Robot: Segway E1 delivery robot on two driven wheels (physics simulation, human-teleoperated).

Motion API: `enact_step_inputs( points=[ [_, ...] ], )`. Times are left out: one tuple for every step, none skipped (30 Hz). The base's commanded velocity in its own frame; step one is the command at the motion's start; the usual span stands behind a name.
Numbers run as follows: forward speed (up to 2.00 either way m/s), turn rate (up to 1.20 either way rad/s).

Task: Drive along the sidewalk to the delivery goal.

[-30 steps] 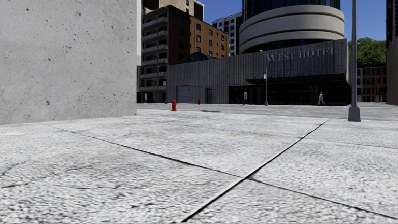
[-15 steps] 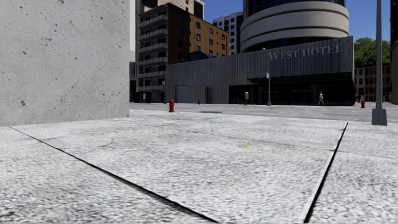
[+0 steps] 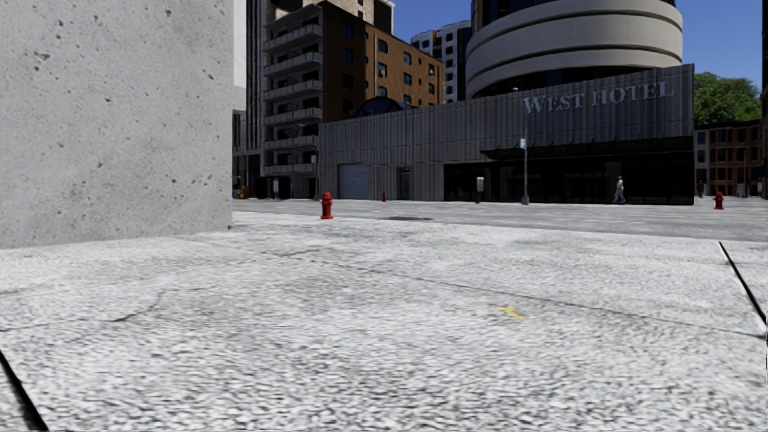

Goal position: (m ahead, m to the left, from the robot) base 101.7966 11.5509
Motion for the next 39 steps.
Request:
enact_step_inputs(
  points=[
    [2.0, 0.0],
    [2.0, 0.0],
    [2.0, 0.0],
    [2.0, 0.0],
    [2.0, 0.0],
    [2.0, 0.0],
    [2.0, 0.0],
    [2.0, 0.0],
    [2.0, 0.0],
    [2.0, 0.0],
    [2.0, 0.0],
    [2.0, 0.0],
    [2.0, 0.0],
    [2.0, 0.0],
    [2.0, 0.0],
    [2.0, 0.0],
    [2.0, 0.0],
    [2.0, 0.0],
    [2.0, 0.0],
    [2.0, 0.0],
    [2.0, 0.0],
    [2.0, 0.0],
    [2.0, 0.0],
    [2.0, 0.0],
    [2.0, 0.0],
    [2.0, 0.0],
    [2.0, 0.0],
    [2.0, 0.0],
    [2.0, 0.0],
    [2.0, 0.0],
    [2.0, 0.0],
    [2.0, 0.0],
    [2.0, 0.0],
    [2.0, 0.0],
    [2.0, 0.0],
    [2.0, 0.0],
    [2.0, 0.0],
    [2.0, 0.0],
    [2.0, 0.0]
  ],
)
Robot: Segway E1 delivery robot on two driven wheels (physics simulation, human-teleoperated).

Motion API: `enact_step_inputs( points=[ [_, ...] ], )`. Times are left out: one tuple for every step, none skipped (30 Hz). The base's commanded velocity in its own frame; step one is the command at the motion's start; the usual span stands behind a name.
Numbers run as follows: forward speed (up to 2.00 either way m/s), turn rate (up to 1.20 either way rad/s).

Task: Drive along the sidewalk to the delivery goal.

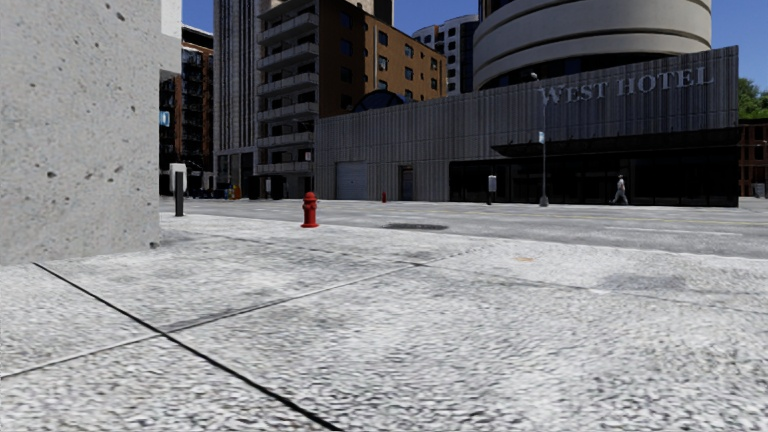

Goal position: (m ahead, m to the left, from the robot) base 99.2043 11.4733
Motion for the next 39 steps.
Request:
enact_step_inputs(
  points=[
    [2.0, 0.0],
    [2.0, 0.0],
    [2.0, 0.0],
    [2.0, 0.0],
    [2.0, 0.0],
    [2.0, 0.0],
    [2.0, 0.0],
    [2.0, 0.0],
    [2.0, 0.0],
    [2.0, 0.0],
    [2.0, 0.0],
    [2.0, 0.0],
    [2.0, 0.0],
    [2.0, 0.0],
    [2.0, 0.0],
    [2.0, 0.0],
    [2.0, 0.0],
    [2.0, 0.0],
    [2.0, 0.04],
    [2.0, 0.09],
    [2.0, 0.16],
    [2.0, 0.23],
    [2.0, 0.25],
    [2.0, 0.26],
    [2.0, 0.3],
    [2.0, 0.31],
    [2.0, 0.31],
    [2.0, 0.31],
    [2.0, 0.31],
    [2.0, 0.31],
    [2.0, 0.31],
    [2.0, 0.31],
    [2.0, 0.31],
    [2.0, 0.31],
    [2.0, 0.31],
    [2.0, 0.31],
    [2.0, 0.31],
    [2.0, 0.31],
    [2.0, 0.31]
  ],
)
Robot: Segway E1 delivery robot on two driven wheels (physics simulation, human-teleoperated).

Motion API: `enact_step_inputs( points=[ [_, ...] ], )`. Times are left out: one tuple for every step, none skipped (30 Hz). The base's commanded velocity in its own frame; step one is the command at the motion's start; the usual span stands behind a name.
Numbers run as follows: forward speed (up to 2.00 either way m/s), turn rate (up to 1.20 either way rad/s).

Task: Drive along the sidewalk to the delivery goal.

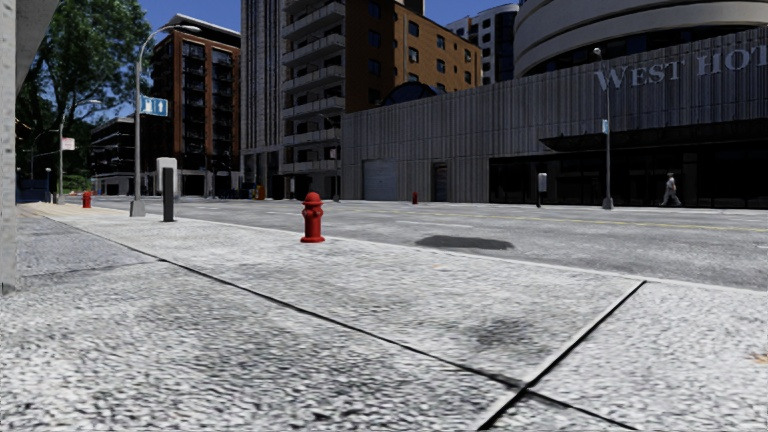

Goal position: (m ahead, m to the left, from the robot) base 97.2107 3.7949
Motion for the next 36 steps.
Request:
enact_step_inputs(
  points=[
    [2.0, 0.33],
    [2.0, 0.34],
    [2.0, 0.37],
    [2.0, 0.39],
    [2.0, 0.39],
    [2.0, 0.39],
    [2.0, 0.39],
    [2.0, 0.39],
    [2.0, 0.39],
    [2.0, 0.39],
    [2.0, 0.4],
    [2.0, 0.4],
    [2.0, 0.4],
    [2.0, 0.4],
    [2.0, 0.4],
    [2.0, 0.4],
    [2.0, 0.4],
    [2.0, 0.4],
    [2.0, 0.4],
    [2.0, 0.4],
    [2.0, 0.4],
    [2.0, 0.4],
    [2.0, 0.4],
    [2.0, 0.4],
    [2.0, 0.4],
    [2.0, 0.4],
    [2.0, 0.4],
    [2.0, 0.4],
    [2.0, 0.4],
    [2.0, 0.4],
    [2.0, 0.4],
    [2.0, 0.4],
    [2.0, 0.4],
    [2.0, 0.4],
    [2.0, 0.4],
    [2.0, 0.4]
  ],
)
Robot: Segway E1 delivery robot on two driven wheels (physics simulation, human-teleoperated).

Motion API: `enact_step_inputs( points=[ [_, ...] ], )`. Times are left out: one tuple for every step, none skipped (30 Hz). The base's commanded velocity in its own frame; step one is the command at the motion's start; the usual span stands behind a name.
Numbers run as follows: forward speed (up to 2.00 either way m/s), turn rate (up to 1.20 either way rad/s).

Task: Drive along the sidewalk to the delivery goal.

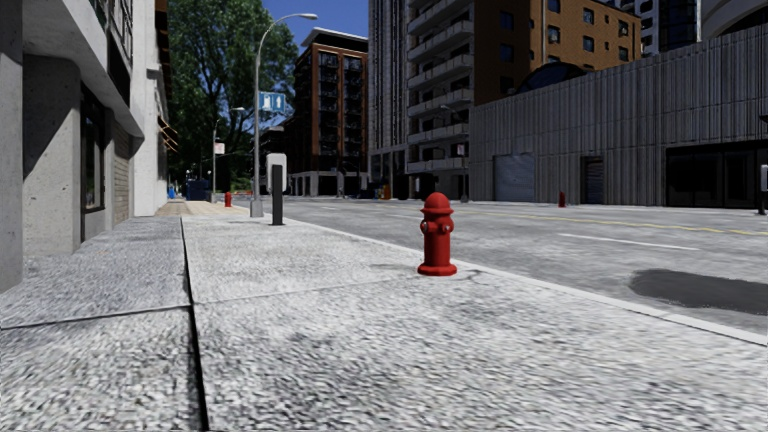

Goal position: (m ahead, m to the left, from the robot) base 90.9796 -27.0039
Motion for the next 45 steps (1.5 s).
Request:
enact_step_inputs(
  points=[
    [2.0, 0.4],
    [2.0, 0.4],
    [2.0, 0.4],
    [2.0, 0.4],
    [2.0, 0.4],
    [2.0, 0.4],
    [2.0, 0.4],
    [2.0, 0.4],
    [2.0, 0.4],
    [2.0, 0.4],
    [2.0, 0.4],
    [2.0, 0.4],
    [2.0, 0.4],
    [2.0, 0.4],
    [2.0, 0.4],
    [2.0, 0.4],
    [2.0, 0.4],
    [2.0, 0.4],
    [2.0, 0.4],
    [2.0, 0.4],
    [2.0, 0.4],
    [2.0, 0.4],
    [2.0, 0.4],
    [2.0, 0.4],
    [2.0, 0.4],
    [2.0, 0.4],
    [2.0, 0.4],
    [2.0, 0.4],
    [2.0, 0.4],
    [2.0, 0.4],
    [2.0, 0.4],
    [2.0, 0.4],
    [2.0, 0.4],
    [2.0, 0.4],
    [2.0, 0.4],
    [2.0, 0.4],
    [2.0, 0.4],
    [2.0, 0.4],
    [2.0, 0.4],
    [2.0, 0.4],
    [2.0, 0.4],
    [2.0, 0.4],
    [2.0, 0.4],
    [2.0, 0.4],
    [2.0, 0.4]
  ],
)
